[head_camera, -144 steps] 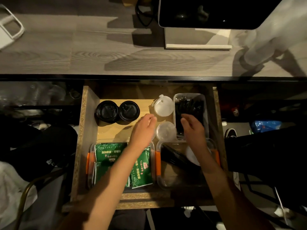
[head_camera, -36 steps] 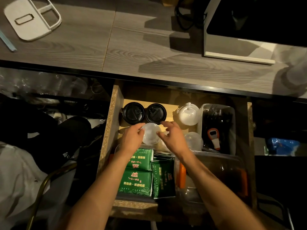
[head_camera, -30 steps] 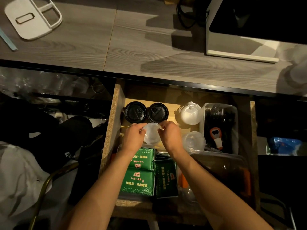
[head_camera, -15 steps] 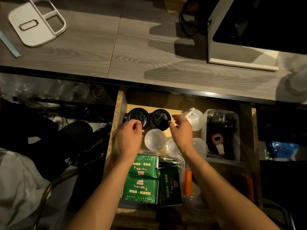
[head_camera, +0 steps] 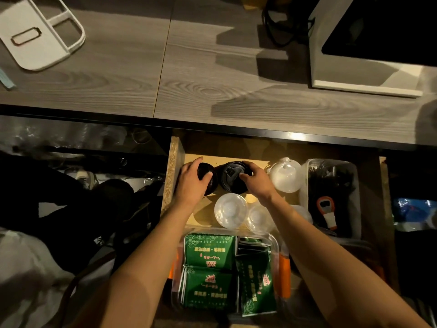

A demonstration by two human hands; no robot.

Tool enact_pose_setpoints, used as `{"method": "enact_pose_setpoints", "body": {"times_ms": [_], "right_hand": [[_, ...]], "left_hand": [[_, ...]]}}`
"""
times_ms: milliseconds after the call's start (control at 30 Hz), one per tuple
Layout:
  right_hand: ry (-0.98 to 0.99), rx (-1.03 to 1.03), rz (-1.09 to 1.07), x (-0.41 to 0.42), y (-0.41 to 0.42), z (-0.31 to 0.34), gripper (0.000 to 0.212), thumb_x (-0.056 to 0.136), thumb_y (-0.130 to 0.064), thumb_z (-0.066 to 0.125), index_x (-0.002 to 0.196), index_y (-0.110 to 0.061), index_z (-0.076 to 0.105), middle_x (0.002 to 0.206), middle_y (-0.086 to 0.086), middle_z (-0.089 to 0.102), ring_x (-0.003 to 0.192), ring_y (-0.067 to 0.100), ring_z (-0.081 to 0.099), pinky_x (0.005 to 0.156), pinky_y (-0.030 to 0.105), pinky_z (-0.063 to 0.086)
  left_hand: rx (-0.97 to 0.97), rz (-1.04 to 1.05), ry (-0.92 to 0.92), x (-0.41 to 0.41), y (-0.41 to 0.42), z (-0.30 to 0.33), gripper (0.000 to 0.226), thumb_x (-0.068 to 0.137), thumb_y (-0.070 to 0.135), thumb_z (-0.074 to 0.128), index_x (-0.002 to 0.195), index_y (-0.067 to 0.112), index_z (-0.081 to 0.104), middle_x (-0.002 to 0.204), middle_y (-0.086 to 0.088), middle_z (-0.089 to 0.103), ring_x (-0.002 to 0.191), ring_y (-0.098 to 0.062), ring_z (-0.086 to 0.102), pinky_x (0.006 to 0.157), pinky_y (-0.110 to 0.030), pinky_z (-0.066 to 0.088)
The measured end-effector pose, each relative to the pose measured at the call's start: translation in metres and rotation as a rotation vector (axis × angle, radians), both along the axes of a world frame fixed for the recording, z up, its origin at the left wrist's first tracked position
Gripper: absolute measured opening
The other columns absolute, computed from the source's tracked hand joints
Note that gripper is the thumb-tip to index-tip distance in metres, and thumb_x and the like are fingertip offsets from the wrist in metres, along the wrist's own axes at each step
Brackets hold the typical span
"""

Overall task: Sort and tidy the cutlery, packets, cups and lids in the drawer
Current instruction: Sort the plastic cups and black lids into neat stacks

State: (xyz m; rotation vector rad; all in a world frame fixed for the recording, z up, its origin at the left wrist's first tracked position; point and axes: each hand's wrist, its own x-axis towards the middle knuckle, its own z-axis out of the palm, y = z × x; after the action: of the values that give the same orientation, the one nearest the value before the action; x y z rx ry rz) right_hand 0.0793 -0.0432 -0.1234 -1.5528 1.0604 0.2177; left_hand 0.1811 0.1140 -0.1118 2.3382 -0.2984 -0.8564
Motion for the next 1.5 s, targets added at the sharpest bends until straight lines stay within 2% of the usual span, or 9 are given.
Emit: {"method": "enact_pose_setpoints", "body": {"times_ms": [167,333,600,867,1000,1133,1267,1367,1500], "right_hand": [[0.0,0.049,-0.014,0.005,0.001,-0.003,0.048,0.098,-0.004,0.049,0.144,-0.017,0.044,0.14,0.012,0.052,0.126,0.032,0.051,0.1,0.053,0.05],[0.005,0.052,0.021,0.005,-0.004,-0.005,0.047,0.098,-0.004,0.05,0.143,-0.017,0.045,0.137,0.012,0.054,0.124,0.031,0.053,0.101,0.049,0.05],[-0.025,0.041,0.014,0.01,-0.001,-0.005,0.044,0.099,-0.004,0.048,0.142,-0.015,0.045,0.135,0.012,0.055,0.123,0.03,0.055,0.1,0.048,0.051],[-0.005,0.011,0.191,0.043,0.009,-0.008,0.046,0.098,-0.008,0.052,0.143,-0.015,0.045,0.135,0.012,0.057,0.123,0.03,0.055,0.101,0.043,0.051],[0.017,0.023,0.283,0.052,0.013,-0.008,0.047,0.097,-0.011,0.055,0.143,-0.014,0.045,0.133,0.013,0.059,0.12,0.03,0.058,0.101,0.042,0.051],[0.039,-0.003,0.32,0.054,0.012,-0.007,0.047,0.097,-0.011,0.057,0.143,-0.012,0.046,0.132,0.013,0.06,0.119,0.029,0.059,0.102,0.041,0.05],[0.047,-0.031,0.356,0.051,0.008,-0.007,0.047,0.098,-0.011,0.056,0.144,-0.013,0.045,0.135,0.011,0.058,0.123,0.028,0.056,0.105,0.041,0.048],[0.052,-0.046,0.375,0.05,0.007,-0.007,0.046,0.098,-0.013,0.056,0.143,-0.013,0.046,0.135,0.011,0.058,0.123,0.029,0.056,0.105,0.042,0.047],[0.048,-0.07,0.391,0.05,0.009,-0.006,0.046,0.098,-0.014,0.057,0.143,-0.012,0.047,0.134,0.012,0.06,0.122,0.03,0.057,0.104,0.042,0.048]], "left_hand": [[0.025,0.005,-0.029,0.002,0.0,-0.004,0.053,0.095,0.035,0.064,0.143,0.021,0.048,0.137,-0.013,0.05,0.126,-0.033,0.051,0.099,-0.038,0.044],[0.101,-0.058,0.001,0.007,-0.004,-0.005,0.056,0.092,0.036,0.066,0.144,0.024,0.047,0.139,-0.013,0.051,0.128,-0.034,0.05,0.102,-0.042,0.045],[0.11,-0.096,-0.061,-0.005,0.006,-0.004,0.04,0.1,0.035,0.055,0.137,0.018,0.053,0.127,-0.014,0.057,0.113,-0.033,0.058,0.088,-0.037,0.047],[0.232,-0.074,-0.134,-0.029,0.018,0.011,0.045,0.106,0.031,0.042,0.147,0.015,0.04,0.147,-0.012,0.044,0.121,-0.029,0.057,0.082,-0.028,0.044],[0.286,-0.084,-0.198,-0.042,0.027,0.018,0.052,0.104,0.031,0.045,0.152,0.015,0.032,0.151,-0.01,0.039,0.119,-0.026,0.061,0.085,-0.031,0.053],[0.34,-0.116,-0.28,-0.052,0.034,0.02,0.065,0.102,0.038,0.049,0.155,0.014,0.022,0.157,-0.008,0.03,0.132,-0.023,0.051,0.093,-0.031,0.053],[0.336,-0.166,-0.292,-0.059,0.04,0.017,0.062,0.1,0.039,0.053,0.152,0.018,0.028,0.159,-0.008,0.026,0.132,-0.023,0.051,0.095,-0.03,0.054],[0.373,-0.209,-0.352,-0.067,0.044,0.014,0.065,0.101,0.039,0.049,0.156,0.017,0.023,0.164,-0.01,0.019,0.15,-0.025,0.025,0.116,-0.037,0.036],[0.368,-0.276,-0.439,-0.076,0.052,0.015,0.069,0.099,0.039,0.052,0.158,0.018,0.021,0.166,-0.013,0.008,0.154,-0.027,0.001,0.123,-0.045,0.023]]}}
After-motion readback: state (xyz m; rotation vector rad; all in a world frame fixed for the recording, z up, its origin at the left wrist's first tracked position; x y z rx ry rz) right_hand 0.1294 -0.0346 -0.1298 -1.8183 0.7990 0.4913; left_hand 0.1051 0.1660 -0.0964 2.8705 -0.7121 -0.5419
